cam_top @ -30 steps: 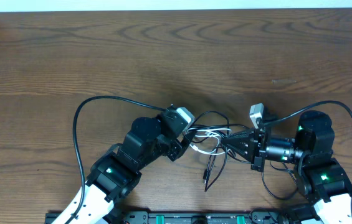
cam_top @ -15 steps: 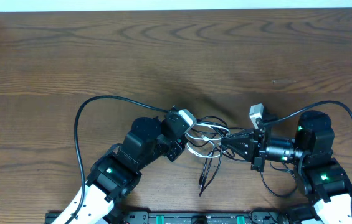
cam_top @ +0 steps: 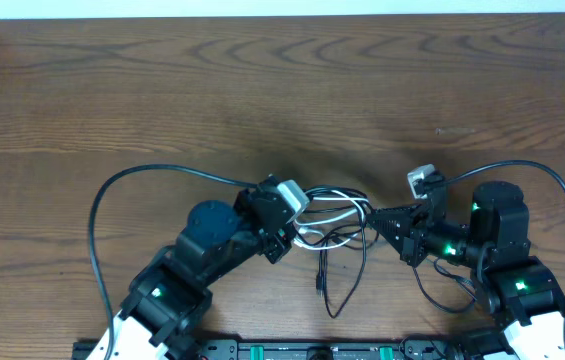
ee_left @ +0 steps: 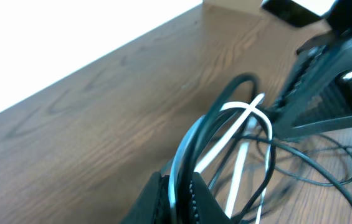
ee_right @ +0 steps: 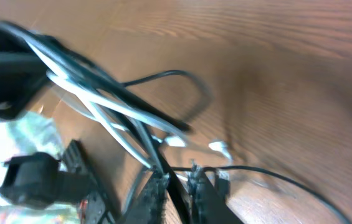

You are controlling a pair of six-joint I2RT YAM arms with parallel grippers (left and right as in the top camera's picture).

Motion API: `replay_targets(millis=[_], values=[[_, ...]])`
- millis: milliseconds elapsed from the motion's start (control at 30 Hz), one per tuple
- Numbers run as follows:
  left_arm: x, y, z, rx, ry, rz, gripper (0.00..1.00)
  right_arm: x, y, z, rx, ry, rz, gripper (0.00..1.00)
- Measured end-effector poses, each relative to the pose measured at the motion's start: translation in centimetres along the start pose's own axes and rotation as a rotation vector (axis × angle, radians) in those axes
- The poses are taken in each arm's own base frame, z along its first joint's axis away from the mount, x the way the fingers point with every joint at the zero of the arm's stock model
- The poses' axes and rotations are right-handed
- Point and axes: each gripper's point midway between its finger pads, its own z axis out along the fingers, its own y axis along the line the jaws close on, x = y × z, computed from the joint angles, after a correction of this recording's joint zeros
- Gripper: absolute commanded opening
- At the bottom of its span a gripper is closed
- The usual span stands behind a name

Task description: Untangle cables

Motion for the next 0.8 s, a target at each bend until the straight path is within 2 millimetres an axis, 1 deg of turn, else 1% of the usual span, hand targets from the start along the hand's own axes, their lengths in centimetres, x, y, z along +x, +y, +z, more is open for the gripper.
replay_targets(millis=[133, 200, 300, 433, 567, 800], values=[[-0.8, -0.2, -0.7, 0.002, -0.031, 0.008, 0.07, 0.0, -0.8, 0.0, 0.045, -0.003, 0.011, 0.25], [-0.9, -0.2, -0.8, 0.001, -0.037, 0.009, 0.07, 0.3, -1.3, 0.0, 0.070, 0.004, 0.026, 0.29], [-1.0, -0.2, -0.9, 0.000, -0.040, 0.010, 0.07, 0.7, -1.9, -0.1, 0.108, 0.015, 0.050, 0.40], [-1.0, -0.2, -0.9, 0.001, -0.041, 0.010, 0.08, 0.8, -2.3, -0.1, 0.127, 0.014, 0.051, 0.45], [-1.0, -0.2, -0.9, 0.001, -0.041, 0.011, 0.07, 0.4, -2.1, -0.1, 0.120, 0.001, 0.042, 0.53], [-1.4, -0.2, -0.9, -0.001, -0.055, 0.009, 0.07, -0.3, -1.0, 0.0, 0.059, -0.016, 0.011, 0.52]])
